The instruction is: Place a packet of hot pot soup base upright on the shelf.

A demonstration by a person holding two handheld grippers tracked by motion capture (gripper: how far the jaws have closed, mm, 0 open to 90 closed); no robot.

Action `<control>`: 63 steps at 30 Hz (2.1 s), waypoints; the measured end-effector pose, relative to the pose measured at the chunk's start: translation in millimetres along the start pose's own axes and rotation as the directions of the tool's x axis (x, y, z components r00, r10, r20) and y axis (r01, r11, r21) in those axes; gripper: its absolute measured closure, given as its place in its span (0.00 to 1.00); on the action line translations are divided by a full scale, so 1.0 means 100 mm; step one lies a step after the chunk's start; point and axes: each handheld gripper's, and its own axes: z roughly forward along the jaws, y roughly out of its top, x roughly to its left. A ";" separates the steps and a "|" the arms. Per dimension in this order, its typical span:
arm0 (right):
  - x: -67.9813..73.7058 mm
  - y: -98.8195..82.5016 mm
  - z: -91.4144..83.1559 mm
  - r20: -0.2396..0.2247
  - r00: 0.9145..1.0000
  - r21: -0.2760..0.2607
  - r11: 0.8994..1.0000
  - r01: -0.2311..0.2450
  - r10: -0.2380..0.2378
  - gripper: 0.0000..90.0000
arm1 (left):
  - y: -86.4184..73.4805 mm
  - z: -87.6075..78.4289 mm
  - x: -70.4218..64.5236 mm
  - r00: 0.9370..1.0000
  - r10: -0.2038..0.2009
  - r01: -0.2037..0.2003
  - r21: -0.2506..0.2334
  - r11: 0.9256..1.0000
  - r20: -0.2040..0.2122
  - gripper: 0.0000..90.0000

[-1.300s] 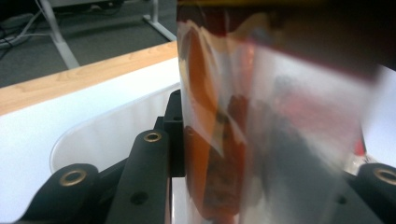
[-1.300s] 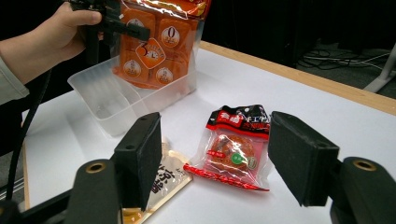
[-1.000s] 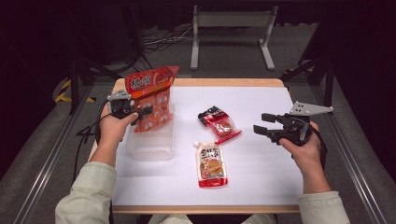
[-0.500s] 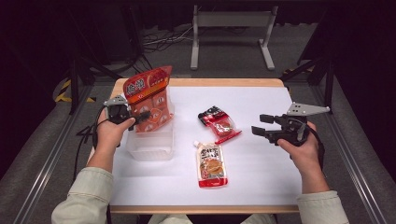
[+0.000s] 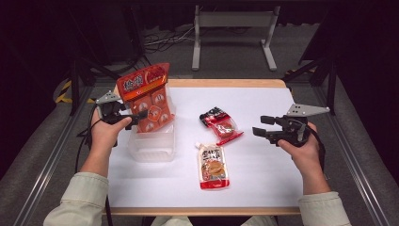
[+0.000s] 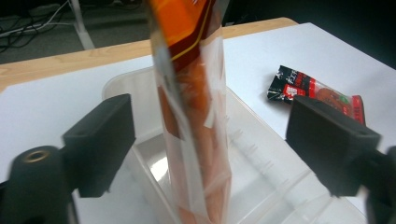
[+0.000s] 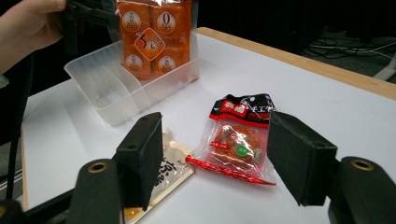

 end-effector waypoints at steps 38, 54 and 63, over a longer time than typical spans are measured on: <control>0.04 0.00 0.08 0.038 0.998 0.041 0.998 0.046 -0.047 0.44 | -0.23 -0.70 -0.43 0.984 0.147 -0.155 0.077 0.985 0.105 0.13; -0.07 0.10 0.50 0.058 0.998 0.134 0.991 0.012 -0.020 0.48 | -0.25 -0.74 -0.54 0.988 0.112 -0.121 0.082 0.989 0.110 0.14; -0.21 0.20 0.81 0.064 0.998 0.196 0.981 -0.008 -0.005 0.50 | -0.24 -0.76 -0.61 0.980 0.106 -0.118 0.059 0.991 0.168 0.14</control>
